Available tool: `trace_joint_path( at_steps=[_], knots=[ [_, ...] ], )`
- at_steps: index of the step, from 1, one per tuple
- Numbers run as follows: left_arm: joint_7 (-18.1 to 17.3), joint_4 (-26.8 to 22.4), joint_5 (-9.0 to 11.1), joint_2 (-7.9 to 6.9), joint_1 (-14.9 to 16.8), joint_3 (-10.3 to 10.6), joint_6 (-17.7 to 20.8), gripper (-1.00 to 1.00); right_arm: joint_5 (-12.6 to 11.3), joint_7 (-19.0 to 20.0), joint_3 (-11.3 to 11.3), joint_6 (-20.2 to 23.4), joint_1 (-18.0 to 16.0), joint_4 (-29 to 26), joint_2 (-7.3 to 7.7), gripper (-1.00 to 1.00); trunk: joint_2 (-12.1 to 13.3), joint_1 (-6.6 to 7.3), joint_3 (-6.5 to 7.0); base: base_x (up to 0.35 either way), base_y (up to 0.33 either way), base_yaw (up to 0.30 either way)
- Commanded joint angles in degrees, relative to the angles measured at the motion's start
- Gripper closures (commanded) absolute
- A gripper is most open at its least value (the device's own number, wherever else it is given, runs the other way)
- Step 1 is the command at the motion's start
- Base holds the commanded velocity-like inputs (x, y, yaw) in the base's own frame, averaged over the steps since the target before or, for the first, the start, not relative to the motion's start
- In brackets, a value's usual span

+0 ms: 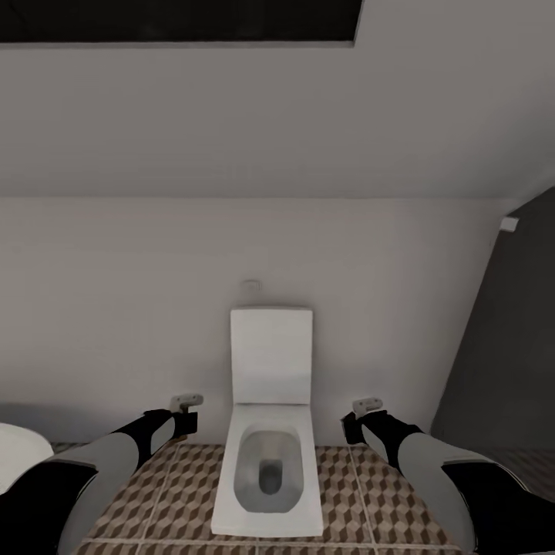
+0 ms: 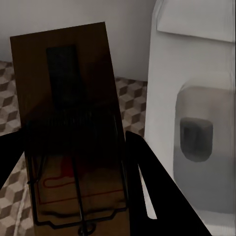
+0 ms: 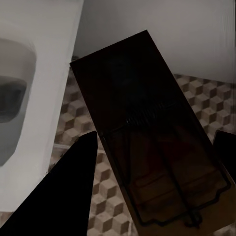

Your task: Take the four mousetraps from the cabinet in the bathroom and place them on the bathroom floor. Make sure all four end up on the same floor surface, and ensure that at least two of them are either under or directly next to the same bathroom sink.

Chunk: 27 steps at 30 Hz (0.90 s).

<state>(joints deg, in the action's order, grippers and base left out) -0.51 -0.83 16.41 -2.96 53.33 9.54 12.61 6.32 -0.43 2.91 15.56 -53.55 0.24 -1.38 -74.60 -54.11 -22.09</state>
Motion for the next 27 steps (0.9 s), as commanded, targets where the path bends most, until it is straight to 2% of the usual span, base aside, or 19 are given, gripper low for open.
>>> trace_joint_path(
  at_steps=[1, 6, 27],
  knots=[
    [-0.1, -0.1, 0.4, -0.03, 0.0, 0.5, 0.3, 1.00, 0.5, -0.1, 0.3, 0.3, -0.1, 0.0, -0.03, 1.00, 0.0, 0.00, -0.04, 0.000, 0.000, -0.191],
    [0.0, -0.1, 0.4, -0.03, 0.0, 0.5, 0.3, 1.00, 0.5, -0.1, 0.3, 0.3, -0.1, 0.0, -0.07, 1.00, 0.0, 0.00, 0.01, 0.000, 0.000, -0.094],
    [-0.7, -0.1, 0.3, -0.11, 0.0, 0.5, 0.4, 1.00, 0.5, -0.2, 0.3, -0.2, -0.1, 0.1, -0.12, 1.00, -8.5, -4.61, -3.75, 0.000, 0.000, -0.004]
  ],
)
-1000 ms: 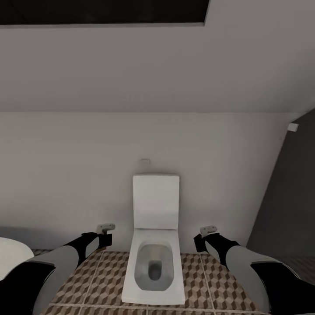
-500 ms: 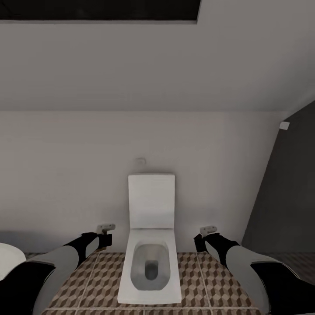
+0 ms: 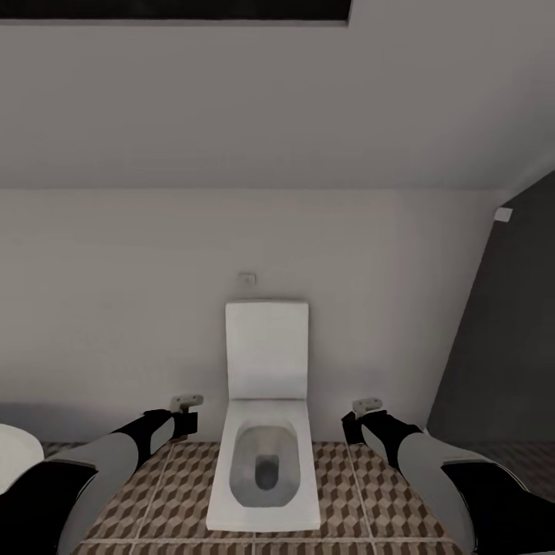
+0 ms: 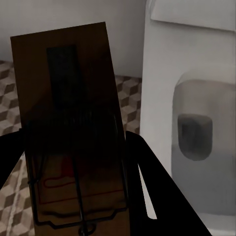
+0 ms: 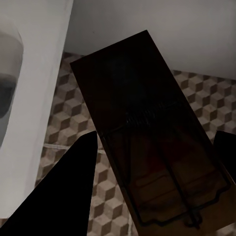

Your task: Take the four mousetraps from the cabinet in the bathroom and place them on the bathroom floor. Make sure all four end up on the same floor surface, and ensure that at least two of them are either under or directly next to the same bathroom sink.

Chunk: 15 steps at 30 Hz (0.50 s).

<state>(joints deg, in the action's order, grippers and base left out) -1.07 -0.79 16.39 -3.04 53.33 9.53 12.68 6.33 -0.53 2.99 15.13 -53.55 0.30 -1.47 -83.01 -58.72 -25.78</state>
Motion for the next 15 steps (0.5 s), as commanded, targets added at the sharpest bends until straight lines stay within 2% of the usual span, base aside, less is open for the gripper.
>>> trace_joint_path(
  at_steps=[1, 11, 15],
  knots=[
    [-0.1, -0.1, 0.4, -0.03, 0.0, 0.5, 0.3, 1.00, 0.5, -0.1, 0.3, 0.2, -0.1, 0.0, -0.02, 1.00, -0.5, -0.22, -0.25, 0.000, 0.000, 0.000],
    [-0.2, -0.3, 0.4, 0.17, 0.0, 0.4, 0.3, 1.00, 0.5, -0.2, 0.3, -0.2, 0.0, 0.2, -0.06, 1.00, -4.5, -2.42, -2.04, 0.000, 0.000, 0.000],
    [0.1, -0.4, 0.2, 0.87, 0.0, 0.5, 0.6, 1.00, 0.5, -0.2, 0.2, -0.2, 0.0, 0.2, 0.02, 1.00, -6.1, -3.30, -2.76, 0.000, 0.000, 0.000]
  ],
)
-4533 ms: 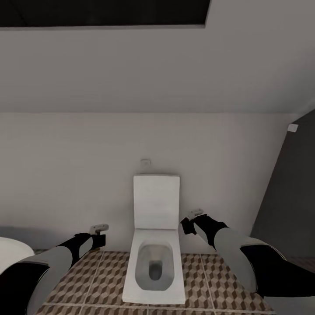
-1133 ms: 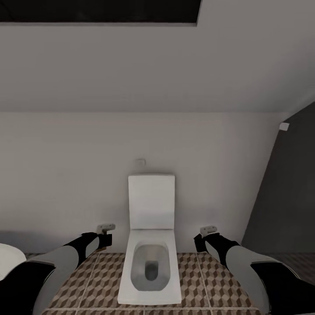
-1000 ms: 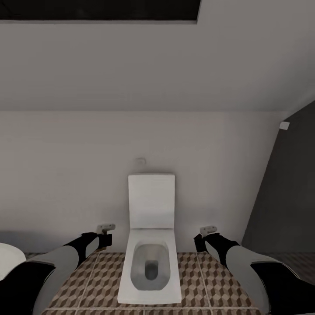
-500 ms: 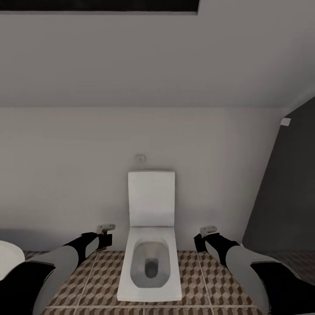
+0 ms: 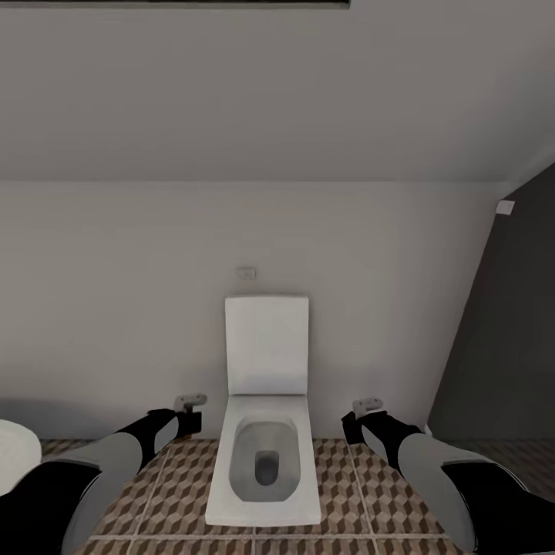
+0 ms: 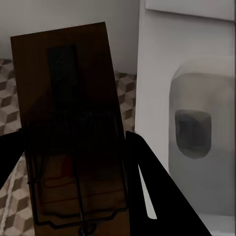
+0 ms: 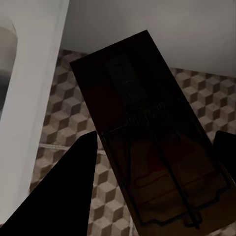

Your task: Take the four mousetraps from the cabinet in the bathroom and place them on the bathroom floor. Make sure all four end up on the same floor surface, and ensure that at least two of them are either under or directly next to the same bathroom sink.

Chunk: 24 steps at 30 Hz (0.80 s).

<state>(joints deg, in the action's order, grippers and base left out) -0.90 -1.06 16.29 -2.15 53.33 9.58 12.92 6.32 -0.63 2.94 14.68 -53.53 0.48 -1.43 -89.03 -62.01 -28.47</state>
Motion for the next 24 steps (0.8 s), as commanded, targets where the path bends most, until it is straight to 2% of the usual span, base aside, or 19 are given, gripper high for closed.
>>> trace_joint_path(
  at_steps=[1, 5, 13, 20, 24],
  knots=[
    [0.0, -0.1, 0.3, 0.34, 0.0, 0.6, 0.5, 1.00, 0.5, -0.1, 0.2, 0.2, -0.1, 0.0, -0.01, 1.00, -0.5, -0.22, -0.24, 0.000, 0.000, 0.000],
    [0.3, -0.1, 0.2, 0.98, 0.0, 0.6, 0.9, 1.00, 0.5, -0.1, 0.2, 0.3, 0.0, 0.0, -0.02, 1.00, -2.1, -1.10, -0.96, 0.000, 0.000, 0.000],
    [0.5, 0.3, 0.6, 0.95, 0.0, 0.6, 0.8, 1.00, 0.4, -0.2, 0.2, 0.1, 0.0, 0.1, -0.31, 1.00, -5.3, -2.86, -2.40, 0.000, 0.000, 0.000],
    [0.6, 0.7, 0.9, 1.33, 0.0, 0.6, 0.8, 1.00, -1.9, -0.4, 0.2, -0.8, 0.2, 0.1, -0.56, 1.00, -8.1, -4.40, -3.66, 0.000, 0.000, 0.000],
    [0.6, 0.8, 0.9, 1.48, -0.9, 0.6, 0.7, 1.00, -2.7, -1.6, 0.2, -3.0, 0.9, 0.3, -0.72, 1.00, -9.7, -5.27, -4.37, 0.000, 0.000, 0.000]
  ],
)
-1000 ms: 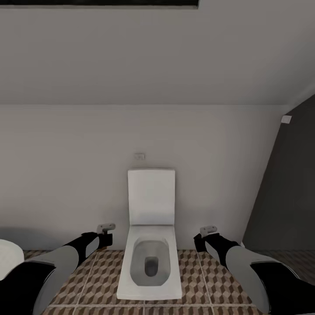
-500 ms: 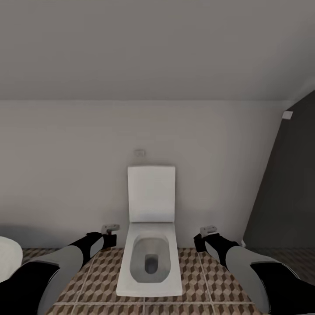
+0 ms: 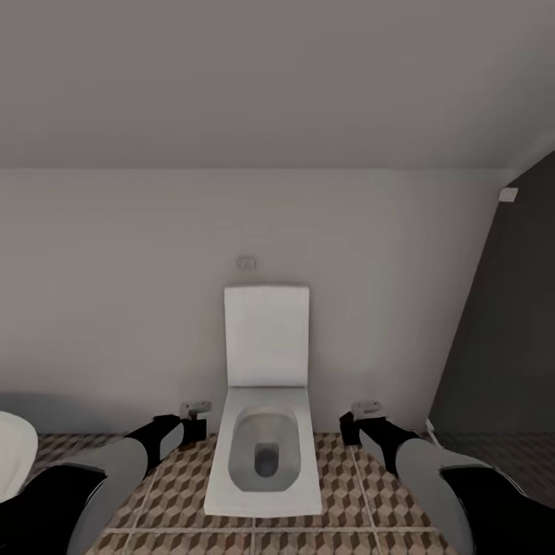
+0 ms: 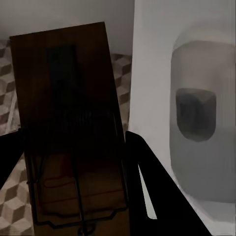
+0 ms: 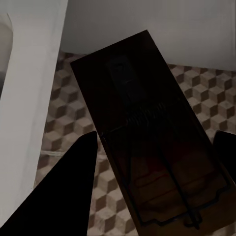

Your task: Take the four mousetraps from the cabinet in the bathroom and place them on the bathroom floor. Make sure all four end up on the same floor surface, and ensure that at least two of them are either under or directly next to the same bathroom sink.

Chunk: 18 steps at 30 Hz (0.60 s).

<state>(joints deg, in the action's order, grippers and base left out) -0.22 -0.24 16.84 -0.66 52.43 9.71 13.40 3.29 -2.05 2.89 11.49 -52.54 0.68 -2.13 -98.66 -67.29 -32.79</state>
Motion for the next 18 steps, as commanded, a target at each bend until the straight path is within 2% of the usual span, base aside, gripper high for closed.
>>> trace_joint_path(
  at_steps=[1, 7, 18],
  knots=[
    [0.0, 0.0, 0.4, 0.00, -0.3, 0.5, 0.2, 1.00, 0.3, -0.4, 0.3, -0.2, 0.2, 0.1, -0.03, 1.00, -0.5, -0.22, -0.24, 0.000, 0.000, 0.000],
    [0.4, -0.1, 0.3, -0.03, -2.0, 0.5, -0.1, 1.00, 0.2, -1.8, 0.3, -1.7, 2.6, 0.1, -0.22, 1.00, -2.9, -1.54, -1.31, 0.000, 0.000, 0.000],
    [1.3, 0.0, 0.3, -0.04, -2.5, 0.5, -0.5, 1.00, 0.1, -2.2, 0.3, -1.7, 3.0, 0.1, -0.25, 1.00, -7.3, -3.95, -3.29, 0.000, 0.000, 0.000]
  ],
)
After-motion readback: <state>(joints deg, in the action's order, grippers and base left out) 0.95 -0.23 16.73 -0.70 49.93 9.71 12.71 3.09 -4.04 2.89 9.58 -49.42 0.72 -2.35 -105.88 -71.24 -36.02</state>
